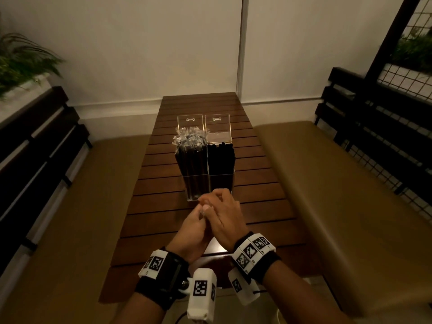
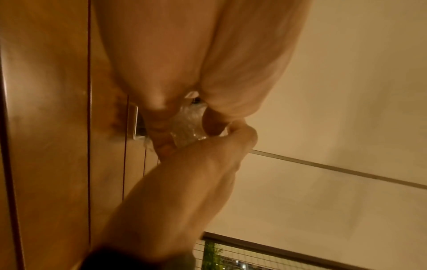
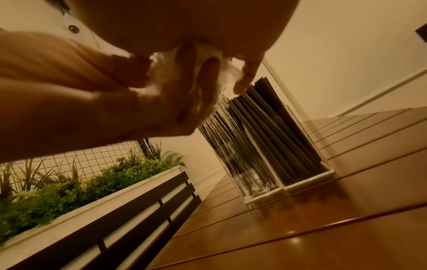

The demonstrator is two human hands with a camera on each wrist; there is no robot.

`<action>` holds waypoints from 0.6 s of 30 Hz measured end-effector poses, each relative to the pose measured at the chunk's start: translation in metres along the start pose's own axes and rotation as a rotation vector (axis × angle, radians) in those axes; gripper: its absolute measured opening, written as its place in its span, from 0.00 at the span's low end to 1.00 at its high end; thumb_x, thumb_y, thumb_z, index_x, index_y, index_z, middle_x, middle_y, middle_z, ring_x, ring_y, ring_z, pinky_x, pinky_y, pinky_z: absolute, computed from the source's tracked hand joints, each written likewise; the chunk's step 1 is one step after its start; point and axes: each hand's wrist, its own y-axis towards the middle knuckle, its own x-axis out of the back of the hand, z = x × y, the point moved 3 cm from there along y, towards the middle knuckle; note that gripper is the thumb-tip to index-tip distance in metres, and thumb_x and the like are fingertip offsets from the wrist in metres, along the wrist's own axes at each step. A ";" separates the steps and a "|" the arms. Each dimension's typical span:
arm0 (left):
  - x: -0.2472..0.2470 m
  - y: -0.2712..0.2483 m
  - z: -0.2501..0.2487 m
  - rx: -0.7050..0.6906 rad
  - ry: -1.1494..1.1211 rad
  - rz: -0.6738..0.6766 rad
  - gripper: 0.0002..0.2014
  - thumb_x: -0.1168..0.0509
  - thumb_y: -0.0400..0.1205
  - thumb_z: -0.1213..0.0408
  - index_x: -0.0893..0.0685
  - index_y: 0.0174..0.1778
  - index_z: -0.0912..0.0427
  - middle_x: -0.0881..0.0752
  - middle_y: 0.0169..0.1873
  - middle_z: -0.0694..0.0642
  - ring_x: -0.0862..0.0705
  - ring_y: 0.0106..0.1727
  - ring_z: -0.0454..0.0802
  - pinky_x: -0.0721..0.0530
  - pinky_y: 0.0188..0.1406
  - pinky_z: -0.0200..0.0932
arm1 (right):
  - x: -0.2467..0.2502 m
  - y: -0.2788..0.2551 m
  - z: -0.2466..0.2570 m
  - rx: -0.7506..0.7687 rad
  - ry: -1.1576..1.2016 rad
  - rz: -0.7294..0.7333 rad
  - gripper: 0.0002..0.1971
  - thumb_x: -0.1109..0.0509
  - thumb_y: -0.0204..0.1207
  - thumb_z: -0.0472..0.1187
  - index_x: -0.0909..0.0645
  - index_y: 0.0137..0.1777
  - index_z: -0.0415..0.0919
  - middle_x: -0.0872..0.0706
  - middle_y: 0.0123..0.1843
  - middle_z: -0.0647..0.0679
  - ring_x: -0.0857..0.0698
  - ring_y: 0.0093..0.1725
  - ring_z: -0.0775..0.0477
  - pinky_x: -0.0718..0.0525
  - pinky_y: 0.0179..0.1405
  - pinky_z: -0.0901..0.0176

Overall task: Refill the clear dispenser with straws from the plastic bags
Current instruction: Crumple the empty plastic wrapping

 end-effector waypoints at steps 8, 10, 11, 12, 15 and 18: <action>0.015 0.014 0.007 0.025 0.247 -0.159 0.14 0.36 0.84 0.69 0.24 0.66 0.65 0.14 0.57 0.64 0.12 0.53 0.56 0.13 0.42 0.43 | 0.013 -0.025 -0.034 -0.003 0.120 0.267 0.35 0.27 0.74 0.47 0.36 0.80 0.65 0.34 0.79 0.59 0.28 0.75 0.58 0.21 0.70 0.55; 0.007 0.017 0.015 0.044 0.318 -0.124 0.13 0.34 0.83 0.67 0.22 0.64 0.60 0.12 0.58 0.63 0.11 0.56 0.57 0.13 0.45 0.47 | 0.019 -0.032 -0.044 0.004 0.171 0.191 0.33 0.24 0.74 0.43 0.30 0.78 0.60 0.26 0.74 0.58 0.26 0.71 0.62 0.20 0.69 0.58; 0.001 0.018 0.018 0.044 0.362 -0.100 0.12 0.33 0.83 0.66 0.21 0.62 0.58 0.12 0.58 0.62 0.11 0.56 0.56 0.13 0.47 0.48 | 0.022 -0.036 -0.051 0.005 0.190 0.142 0.32 0.24 0.73 0.41 0.27 0.77 0.57 0.22 0.71 0.57 0.25 0.69 0.64 0.21 0.68 0.63; -0.006 0.019 0.021 0.038 0.400 -0.078 0.11 0.32 0.82 0.64 0.20 0.60 0.56 0.11 0.57 0.61 0.11 0.55 0.55 0.14 0.47 0.49 | 0.026 -0.040 -0.057 0.003 0.199 0.098 0.30 0.24 0.72 0.39 0.24 0.75 0.54 0.20 0.69 0.58 0.23 0.66 0.65 0.22 0.67 0.68; -0.030 0.021 0.029 0.031 0.512 -0.045 0.13 0.31 0.82 0.57 0.21 0.62 0.50 0.12 0.58 0.52 0.10 0.55 0.53 0.12 0.53 0.54 | 0.046 -0.056 -0.078 -0.061 0.201 -0.021 0.26 0.23 0.71 0.40 0.19 0.70 0.53 0.16 0.64 0.57 0.20 0.62 0.65 0.24 0.60 0.77; -0.043 0.021 0.039 0.037 0.637 -0.038 0.14 0.36 0.85 0.57 0.24 0.66 0.45 0.16 0.59 0.44 0.10 0.53 0.49 0.12 0.49 0.46 | 0.084 -0.076 -0.112 -0.240 0.317 -0.214 0.24 0.22 0.70 0.36 0.17 0.64 0.58 0.15 0.61 0.59 0.18 0.59 0.66 0.23 0.54 0.79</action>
